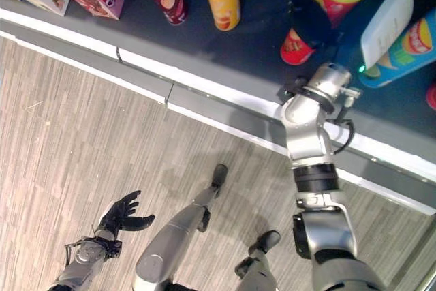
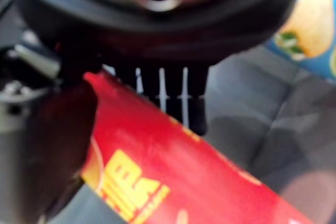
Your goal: Put the goods on the table back onto the shelves and tidy them up.
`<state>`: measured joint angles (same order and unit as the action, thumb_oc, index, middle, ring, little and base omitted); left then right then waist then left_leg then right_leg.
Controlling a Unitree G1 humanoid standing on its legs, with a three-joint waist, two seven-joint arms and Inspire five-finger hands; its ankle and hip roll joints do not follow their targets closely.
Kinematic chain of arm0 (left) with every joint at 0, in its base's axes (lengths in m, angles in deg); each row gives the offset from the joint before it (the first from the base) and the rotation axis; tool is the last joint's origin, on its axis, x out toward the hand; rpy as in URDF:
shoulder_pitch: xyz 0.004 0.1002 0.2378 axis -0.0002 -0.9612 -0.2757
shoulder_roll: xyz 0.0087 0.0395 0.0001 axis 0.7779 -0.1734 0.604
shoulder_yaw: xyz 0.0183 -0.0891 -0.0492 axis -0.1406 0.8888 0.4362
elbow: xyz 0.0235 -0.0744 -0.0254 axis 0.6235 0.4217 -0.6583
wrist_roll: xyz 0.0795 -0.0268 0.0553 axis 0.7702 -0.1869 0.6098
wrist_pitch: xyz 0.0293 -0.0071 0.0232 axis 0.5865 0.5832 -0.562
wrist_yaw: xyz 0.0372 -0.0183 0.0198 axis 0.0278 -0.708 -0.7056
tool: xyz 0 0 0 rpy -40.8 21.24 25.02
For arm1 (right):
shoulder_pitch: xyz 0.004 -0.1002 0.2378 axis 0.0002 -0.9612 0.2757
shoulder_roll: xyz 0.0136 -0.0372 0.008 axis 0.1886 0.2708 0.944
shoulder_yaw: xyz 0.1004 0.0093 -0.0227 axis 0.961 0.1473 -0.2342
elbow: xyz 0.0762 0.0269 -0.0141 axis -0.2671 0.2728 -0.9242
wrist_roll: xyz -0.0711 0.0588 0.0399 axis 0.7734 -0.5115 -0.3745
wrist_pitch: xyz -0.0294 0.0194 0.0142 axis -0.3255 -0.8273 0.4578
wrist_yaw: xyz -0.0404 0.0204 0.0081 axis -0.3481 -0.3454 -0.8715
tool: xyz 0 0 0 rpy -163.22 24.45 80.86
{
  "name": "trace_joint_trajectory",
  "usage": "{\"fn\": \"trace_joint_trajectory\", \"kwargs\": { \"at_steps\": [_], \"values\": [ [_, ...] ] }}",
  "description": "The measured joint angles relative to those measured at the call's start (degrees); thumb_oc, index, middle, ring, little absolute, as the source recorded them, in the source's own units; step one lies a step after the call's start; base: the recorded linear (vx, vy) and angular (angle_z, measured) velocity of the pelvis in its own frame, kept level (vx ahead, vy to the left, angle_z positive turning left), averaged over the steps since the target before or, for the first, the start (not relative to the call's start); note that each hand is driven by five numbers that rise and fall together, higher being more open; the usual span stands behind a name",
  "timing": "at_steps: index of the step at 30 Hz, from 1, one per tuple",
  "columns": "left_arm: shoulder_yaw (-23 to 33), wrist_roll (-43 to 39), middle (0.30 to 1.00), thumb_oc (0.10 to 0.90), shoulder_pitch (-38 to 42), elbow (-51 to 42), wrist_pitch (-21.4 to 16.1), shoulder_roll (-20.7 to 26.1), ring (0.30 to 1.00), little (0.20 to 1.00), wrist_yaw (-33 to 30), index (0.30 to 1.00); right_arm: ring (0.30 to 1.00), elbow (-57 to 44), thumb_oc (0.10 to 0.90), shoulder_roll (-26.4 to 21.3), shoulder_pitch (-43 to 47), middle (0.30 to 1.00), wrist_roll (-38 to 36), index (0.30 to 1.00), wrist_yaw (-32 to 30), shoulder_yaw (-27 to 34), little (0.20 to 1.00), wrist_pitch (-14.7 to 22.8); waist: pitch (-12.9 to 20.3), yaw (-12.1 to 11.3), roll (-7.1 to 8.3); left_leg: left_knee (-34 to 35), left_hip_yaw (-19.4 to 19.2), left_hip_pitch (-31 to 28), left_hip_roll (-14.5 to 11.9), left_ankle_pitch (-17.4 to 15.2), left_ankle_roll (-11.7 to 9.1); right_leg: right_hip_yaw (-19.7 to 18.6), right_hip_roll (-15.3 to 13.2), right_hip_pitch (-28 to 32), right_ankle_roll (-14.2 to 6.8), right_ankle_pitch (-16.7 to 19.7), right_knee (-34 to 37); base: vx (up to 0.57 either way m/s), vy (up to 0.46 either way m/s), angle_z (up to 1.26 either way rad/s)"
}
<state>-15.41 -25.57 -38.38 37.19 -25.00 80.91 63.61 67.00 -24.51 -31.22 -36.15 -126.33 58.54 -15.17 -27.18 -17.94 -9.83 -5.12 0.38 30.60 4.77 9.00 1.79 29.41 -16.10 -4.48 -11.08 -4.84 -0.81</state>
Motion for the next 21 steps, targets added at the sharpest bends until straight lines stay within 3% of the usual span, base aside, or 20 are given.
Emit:
{"fn": "trace_joint_trajectory", "kwargs": {
  "at_steps": [11, 16, 17, 21],
  "values": [
    [-0.01, -0.04, 0.9, 0.8, 0.0, -0.04, -0.04, -0.11, 0.9, 0.9, -0.29, 0.9, 0.3, -0.14, 0.4, -0.24, -0.01, 0.3, 0.09, 0.3, 1.41, -4.44, 0.3, 0.44, 0.08, 1.39, 0.19, -0.21, 0.07, 0.02, -0.05, 0.0, 0.01, 0.06, 0.07, 0.04, -0.03, 0.02, -0.17, 0.0, 0.0, 0.0],
    [-0.01, -0.05, 0.9, 0.8, 0.0, -0.03, -0.06, -0.54, 0.9, 0.9, -1.13, 0.9, 0.3, -0.06, 0.4, -0.13, -0.98, 0.3, 0.16, 0.3, 2.77, -5.93, 0.3, 0.43, 0.66, 1.81, 1.46, -0.24, 0.15, 0.08, -0.34, 0.01, 0.01, 0.06, 0.36, -0.05, -0.03, 0.02, -0.23, 0.0, -0.006, 0.0],
    [-0.01, -0.06, 0.9, 0.8, 0.0, -0.02, -0.05, -0.55, 0.9, 0.9, -1.16, 0.9, 0.9, 0.06, 0.8, -0.16, -1.08, 0.9, 0.16, 0.9, 2.86, -6.72, 0.9, 0.43, 0.83, 1.99, 1.83, -0.25, 0.14, 0.12, -0.43, 0.01, 0.01, 0.03, 0.46, -0.11, -0.03, 0.02, -0.25, 0.0, 0.0, 0.0],
    [-0.01, -0.16, 0.9, 0.8, 0.0, -0.09, -0.09, -0.55, 0.9, 0.9, -1.22, 0.9, 0.9, 0.36, 0.8, -0.14, -1.09, 0.9, 0.16, 0.9, 4.0, -7.57, 0.9, 0.43, 0.98, 2.12, 2.14, -0.25, 0.2, 0.12, -0.85, 0.09, -0.11, 0.03, 0.93, -0.12, -0.03, 0.02, -0.25, 0.0, 0.0, 0.0]
  ]
}}
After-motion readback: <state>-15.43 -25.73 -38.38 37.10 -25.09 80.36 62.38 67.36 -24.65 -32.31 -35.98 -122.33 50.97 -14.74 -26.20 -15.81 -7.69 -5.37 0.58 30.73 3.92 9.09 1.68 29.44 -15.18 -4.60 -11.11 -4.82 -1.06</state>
